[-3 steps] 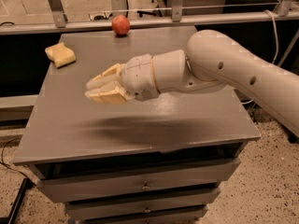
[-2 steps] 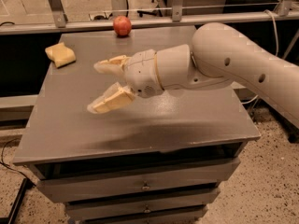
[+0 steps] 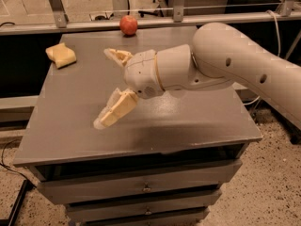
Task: Pick apple
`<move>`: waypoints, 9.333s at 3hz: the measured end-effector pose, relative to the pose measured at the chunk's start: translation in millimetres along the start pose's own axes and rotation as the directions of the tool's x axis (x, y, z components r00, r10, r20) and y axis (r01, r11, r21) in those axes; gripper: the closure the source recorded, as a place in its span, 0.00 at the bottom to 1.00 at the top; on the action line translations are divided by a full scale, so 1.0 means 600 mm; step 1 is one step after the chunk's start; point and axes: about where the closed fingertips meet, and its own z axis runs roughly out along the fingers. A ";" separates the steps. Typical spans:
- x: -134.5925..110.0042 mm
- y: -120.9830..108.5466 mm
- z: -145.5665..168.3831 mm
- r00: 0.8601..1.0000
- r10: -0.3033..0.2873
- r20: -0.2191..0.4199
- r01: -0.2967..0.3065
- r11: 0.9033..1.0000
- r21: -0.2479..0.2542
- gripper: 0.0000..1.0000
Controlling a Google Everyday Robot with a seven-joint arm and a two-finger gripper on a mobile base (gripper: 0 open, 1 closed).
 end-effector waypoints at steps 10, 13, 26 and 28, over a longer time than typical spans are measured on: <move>0.143 -0.535 -0.042 0.968 0.158 -0.196 -0.035 0.857 0.514 0.00; 0.236 -0.615 0.037 0.932 0.315 -0.180 -0.169 0.817 0.552 0.00; 0.119 -0.554 -0.165 0.968 0.240 0.080 -0.253 0.920 0.299 1.00; 0.125 -0.537 -0.165 0.966 0.248 0.069 -0.257 0.930 0.262 1.00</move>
Offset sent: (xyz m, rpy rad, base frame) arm 0.1082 -0.0754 0.0005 0.0437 -0.1204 -0.2250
